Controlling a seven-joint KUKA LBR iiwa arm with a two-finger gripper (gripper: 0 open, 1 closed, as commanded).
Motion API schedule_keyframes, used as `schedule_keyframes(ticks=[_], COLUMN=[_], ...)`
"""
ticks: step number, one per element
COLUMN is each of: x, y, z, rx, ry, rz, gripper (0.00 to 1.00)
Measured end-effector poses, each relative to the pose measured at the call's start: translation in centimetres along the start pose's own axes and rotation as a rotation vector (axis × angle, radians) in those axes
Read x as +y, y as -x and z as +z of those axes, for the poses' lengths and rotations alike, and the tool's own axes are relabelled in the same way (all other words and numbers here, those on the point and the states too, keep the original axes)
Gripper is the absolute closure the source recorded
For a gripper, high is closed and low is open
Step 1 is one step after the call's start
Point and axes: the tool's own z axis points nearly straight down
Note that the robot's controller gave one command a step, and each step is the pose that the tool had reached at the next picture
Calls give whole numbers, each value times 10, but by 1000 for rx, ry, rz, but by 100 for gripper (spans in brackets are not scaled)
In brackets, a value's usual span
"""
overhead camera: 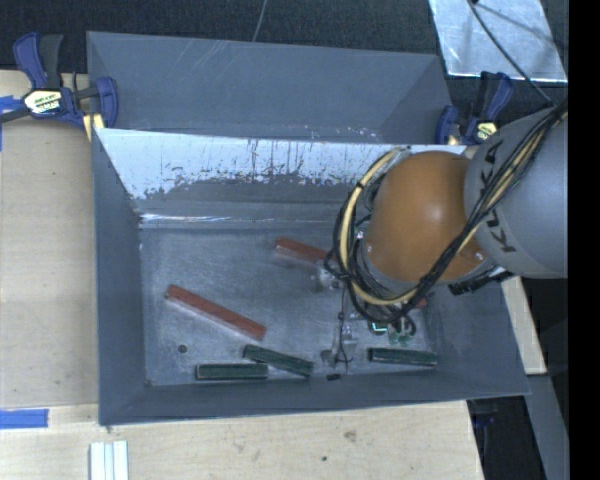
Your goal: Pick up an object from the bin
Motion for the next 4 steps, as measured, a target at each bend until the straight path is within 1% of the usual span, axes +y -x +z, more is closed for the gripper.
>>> schedule_keyframes(ticks=[1, 2, 3, 4], x=[0, 63, 56, 56], y=[2, 6, 38, 38], z=[-4, 16, 61, 60], rx=[-8, -8, -11, -12], ry=[1, 0, 0, 0], rz=[1, -25, -272, -272], gripper=[0, 0, 100, 0])
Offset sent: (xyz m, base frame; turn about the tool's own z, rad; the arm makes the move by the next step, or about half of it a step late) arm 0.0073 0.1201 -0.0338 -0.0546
